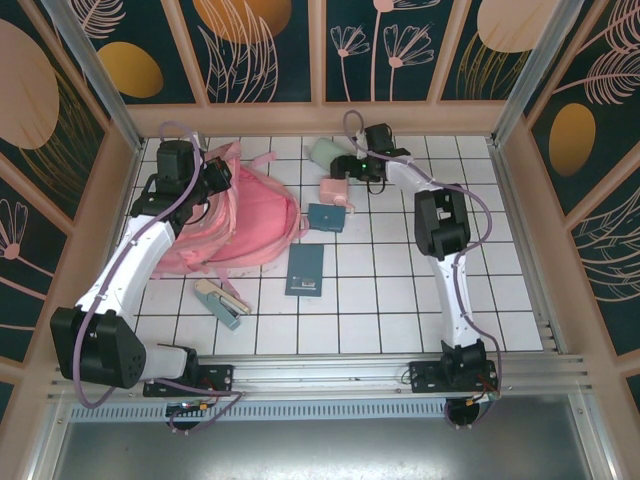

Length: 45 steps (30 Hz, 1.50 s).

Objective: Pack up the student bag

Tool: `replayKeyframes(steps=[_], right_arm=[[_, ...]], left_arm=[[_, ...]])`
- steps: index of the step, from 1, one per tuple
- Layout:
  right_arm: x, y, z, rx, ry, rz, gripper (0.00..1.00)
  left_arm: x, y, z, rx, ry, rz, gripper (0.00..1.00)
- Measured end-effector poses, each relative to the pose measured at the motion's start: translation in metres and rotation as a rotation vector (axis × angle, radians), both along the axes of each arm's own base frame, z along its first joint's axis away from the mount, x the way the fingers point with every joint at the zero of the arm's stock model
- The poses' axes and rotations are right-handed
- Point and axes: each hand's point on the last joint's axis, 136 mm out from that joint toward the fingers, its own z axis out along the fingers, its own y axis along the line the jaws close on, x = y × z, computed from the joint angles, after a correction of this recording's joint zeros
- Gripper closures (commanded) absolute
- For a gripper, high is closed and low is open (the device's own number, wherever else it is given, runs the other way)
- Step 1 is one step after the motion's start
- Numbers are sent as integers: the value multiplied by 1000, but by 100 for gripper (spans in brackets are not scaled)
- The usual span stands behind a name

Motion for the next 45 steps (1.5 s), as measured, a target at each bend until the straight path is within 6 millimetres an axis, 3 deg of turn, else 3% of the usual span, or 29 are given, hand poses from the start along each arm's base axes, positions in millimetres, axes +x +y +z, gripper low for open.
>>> replayKeyframes(steps=[9,20,25,34,45], right_arm=[[-1,2,3,-21,-12,-13,19],[-17,11,16,-12,-55,6,34],[-27,16,30,1,-92,12,42],[-25,16,64,51,-168,-9,62],[-29,15,76,72,-184,-16,61]], left_arm=[[-1,-3,-1,-9,-3,-15,100],[-1,-3,1,-11,-10,-15,100],[-1,-3,1,-11,-10,-15,100],[0,-3,1,-13,-12,-18,100],[-2,-5,2,-18,-15,-28,100]])
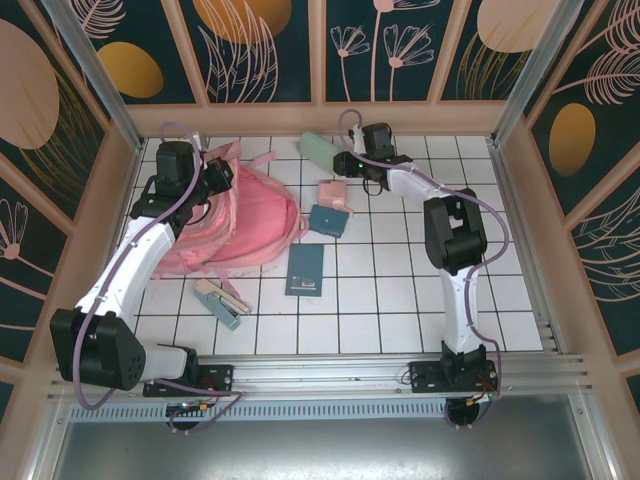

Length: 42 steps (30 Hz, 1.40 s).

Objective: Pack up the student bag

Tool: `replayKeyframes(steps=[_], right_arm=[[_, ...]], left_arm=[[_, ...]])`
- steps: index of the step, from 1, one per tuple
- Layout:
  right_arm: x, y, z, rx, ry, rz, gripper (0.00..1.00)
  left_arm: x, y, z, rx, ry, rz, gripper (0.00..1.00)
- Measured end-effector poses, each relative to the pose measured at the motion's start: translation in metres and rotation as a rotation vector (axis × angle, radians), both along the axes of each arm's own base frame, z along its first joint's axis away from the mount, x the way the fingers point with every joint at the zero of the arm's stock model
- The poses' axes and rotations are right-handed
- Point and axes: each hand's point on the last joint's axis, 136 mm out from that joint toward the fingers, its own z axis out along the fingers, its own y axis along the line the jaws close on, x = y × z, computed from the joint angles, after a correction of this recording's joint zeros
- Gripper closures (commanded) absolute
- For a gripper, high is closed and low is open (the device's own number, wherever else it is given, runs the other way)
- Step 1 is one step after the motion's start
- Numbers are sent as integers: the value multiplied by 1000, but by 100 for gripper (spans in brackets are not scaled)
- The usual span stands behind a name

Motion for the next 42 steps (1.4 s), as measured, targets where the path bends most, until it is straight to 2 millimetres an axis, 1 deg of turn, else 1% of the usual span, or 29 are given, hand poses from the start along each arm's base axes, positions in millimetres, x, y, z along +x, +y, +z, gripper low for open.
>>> replayKeyframes(steps=[2,5,8,10,13,15,17,20,23,26,27,31,33,37,42], right_arm=[[-7,-2,12,17,-1,-5,62],[-25,-5,40,67,-9,-17,63],[-51,-7,70,123,-16,-16,65],[-72,-2,88,161,-20,2,65],[-104,12,102,213,2,55,66],[-124,21,102,249,43,93,66],[-140,28,96,280,97,126,66],[-155,38,89,309,172,164,65],[-172,54,90,341,223,223,65],[-189,80,86,366,281,302,65],[-194,92,83,369,300,332,65],[-214,134,63,357,375,431,65],[-224,152,54,350,411,466,65],[-236,182,44,345,460,520,64],[-233,217,44,347,481,549,63]], left_arm=[[-1,1,0,3,1,3,100],[-2,1,2,9,4,0,100],[-2,2,11,22,-5,-3,100],[-2,3,20,33,-17,-1,100],[-2,5,33,45,-31,0,100],[-2,6,39,55,-36,-4,100],[-3,7,41,66,-38,-10,100],[-5,6,38,84,-30,-29,100],[-8,3,37,96,-27,-54,100],[-11,1,38,102,-31,-79,100],[-12,0,38,102,-32,-86,100],[-17,0,42,109,-41,-98,100],[-20,0,44,112,-45,-106,100],[-25,-1,45,108,-40,-119,100],[-28,-4,47,97,-41,-136,100]])
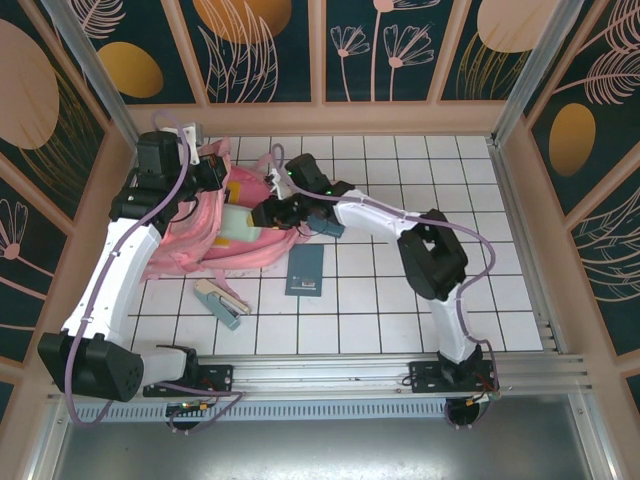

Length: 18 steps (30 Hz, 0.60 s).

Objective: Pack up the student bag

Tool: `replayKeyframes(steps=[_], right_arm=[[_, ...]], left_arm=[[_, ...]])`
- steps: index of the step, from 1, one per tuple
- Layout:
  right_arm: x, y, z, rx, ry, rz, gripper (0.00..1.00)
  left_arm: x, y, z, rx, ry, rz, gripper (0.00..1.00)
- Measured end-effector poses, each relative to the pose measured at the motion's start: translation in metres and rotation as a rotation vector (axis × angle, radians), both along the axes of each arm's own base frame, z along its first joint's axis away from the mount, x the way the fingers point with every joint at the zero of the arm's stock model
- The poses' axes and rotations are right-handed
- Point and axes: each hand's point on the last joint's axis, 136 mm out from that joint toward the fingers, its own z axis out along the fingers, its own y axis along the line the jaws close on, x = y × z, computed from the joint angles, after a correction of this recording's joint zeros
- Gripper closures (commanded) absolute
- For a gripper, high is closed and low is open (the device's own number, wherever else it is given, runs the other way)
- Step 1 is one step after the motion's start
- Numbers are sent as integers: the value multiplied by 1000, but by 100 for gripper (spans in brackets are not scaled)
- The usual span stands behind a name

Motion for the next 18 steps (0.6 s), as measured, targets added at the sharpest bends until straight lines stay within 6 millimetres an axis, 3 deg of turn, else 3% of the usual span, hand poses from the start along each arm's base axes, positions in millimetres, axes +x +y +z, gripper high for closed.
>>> replayKeyframes(steps=[6,10,13,18], right_arm=[[7,40,-22,-10,56,32,61],[-4,62,-48,-21,116,48,58],[-11,80,-53,10,148,48,54],[-4,114,-49,84,159,36,32]], left_arm=[[-2,-4,2,-18,-1,-20,100],[-2,-5,2,-31,4,-24,100],[-3,-7,3,-44,7,-25,100],[-3,-8,2,-58,2,-29,100]])
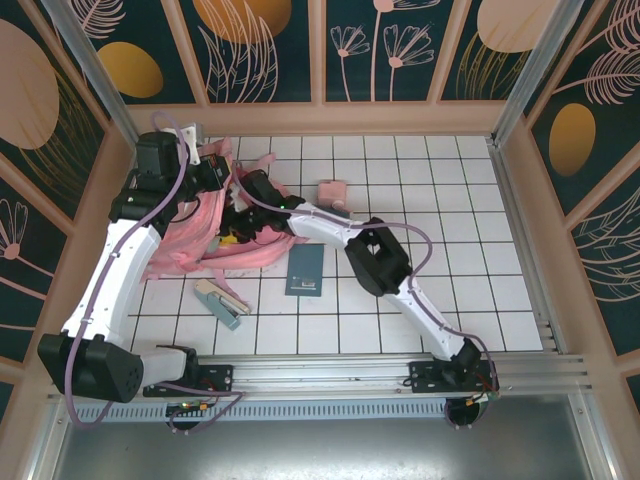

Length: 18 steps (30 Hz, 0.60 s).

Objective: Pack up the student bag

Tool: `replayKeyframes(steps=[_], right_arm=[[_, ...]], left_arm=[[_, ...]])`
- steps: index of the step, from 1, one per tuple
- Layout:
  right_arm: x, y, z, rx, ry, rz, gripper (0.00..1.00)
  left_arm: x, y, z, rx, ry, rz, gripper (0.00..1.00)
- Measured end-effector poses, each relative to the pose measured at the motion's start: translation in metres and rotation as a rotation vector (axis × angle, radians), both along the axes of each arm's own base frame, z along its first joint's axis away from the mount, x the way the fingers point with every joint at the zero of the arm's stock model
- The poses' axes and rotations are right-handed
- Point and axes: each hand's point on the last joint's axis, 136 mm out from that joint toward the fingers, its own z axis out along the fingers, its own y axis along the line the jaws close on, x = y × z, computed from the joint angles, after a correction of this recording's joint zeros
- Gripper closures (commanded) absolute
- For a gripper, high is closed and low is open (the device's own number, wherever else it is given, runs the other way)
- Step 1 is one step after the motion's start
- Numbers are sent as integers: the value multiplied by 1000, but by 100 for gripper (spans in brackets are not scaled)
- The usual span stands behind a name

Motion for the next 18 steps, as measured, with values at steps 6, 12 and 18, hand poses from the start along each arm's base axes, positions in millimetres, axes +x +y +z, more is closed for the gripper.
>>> replayKeyframes(steps=[6,12,18], right_arm=[[9,2,0,-5,-50,-45,19],[14,-50,1,-119,-137,-140,15],[21,-101,30,-179,-299,-224,18]], left_arm=[[-2,3,-2,0,3,16,100],[0,10,1,14,-11,61,100],[2,17,0,28,-12,103,100]])
